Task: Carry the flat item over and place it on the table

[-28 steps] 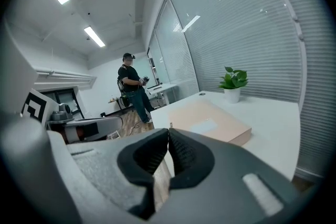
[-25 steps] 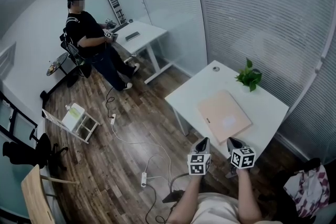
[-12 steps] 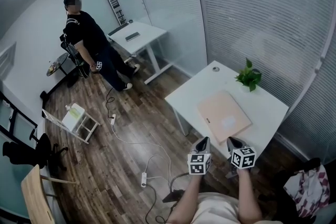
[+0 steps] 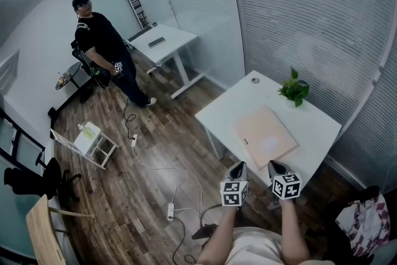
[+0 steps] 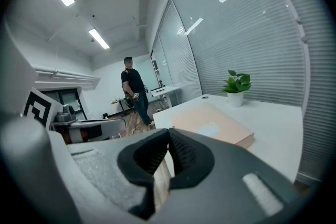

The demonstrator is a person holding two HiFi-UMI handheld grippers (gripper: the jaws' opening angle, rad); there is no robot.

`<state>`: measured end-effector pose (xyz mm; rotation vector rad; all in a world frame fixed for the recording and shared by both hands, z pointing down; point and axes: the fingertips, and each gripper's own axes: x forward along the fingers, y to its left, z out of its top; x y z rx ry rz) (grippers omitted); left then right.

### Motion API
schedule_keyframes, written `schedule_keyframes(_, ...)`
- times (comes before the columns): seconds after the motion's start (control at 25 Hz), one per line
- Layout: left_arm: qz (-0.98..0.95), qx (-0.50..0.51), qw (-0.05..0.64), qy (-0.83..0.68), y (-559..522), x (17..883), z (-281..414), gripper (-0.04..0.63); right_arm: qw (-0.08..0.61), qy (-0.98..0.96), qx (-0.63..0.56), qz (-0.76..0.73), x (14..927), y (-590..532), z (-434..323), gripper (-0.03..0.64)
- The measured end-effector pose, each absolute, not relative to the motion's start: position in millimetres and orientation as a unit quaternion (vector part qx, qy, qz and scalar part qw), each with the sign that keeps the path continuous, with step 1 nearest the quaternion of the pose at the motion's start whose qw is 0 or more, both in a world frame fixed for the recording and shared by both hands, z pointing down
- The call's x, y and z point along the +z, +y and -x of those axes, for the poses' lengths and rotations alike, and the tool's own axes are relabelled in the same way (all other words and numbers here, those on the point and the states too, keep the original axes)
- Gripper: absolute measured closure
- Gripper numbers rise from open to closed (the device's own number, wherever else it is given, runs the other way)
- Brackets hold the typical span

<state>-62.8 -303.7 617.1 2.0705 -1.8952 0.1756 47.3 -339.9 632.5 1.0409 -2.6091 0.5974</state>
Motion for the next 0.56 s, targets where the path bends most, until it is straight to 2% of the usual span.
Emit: schedule_keyframes(0.56,-0.73,0.067,0.166,-0.659,-308.3,620.1,60.3,0.588,0.131,-0.903,0.193,-0.361,627.6,-345.9,-49.0,0.615)
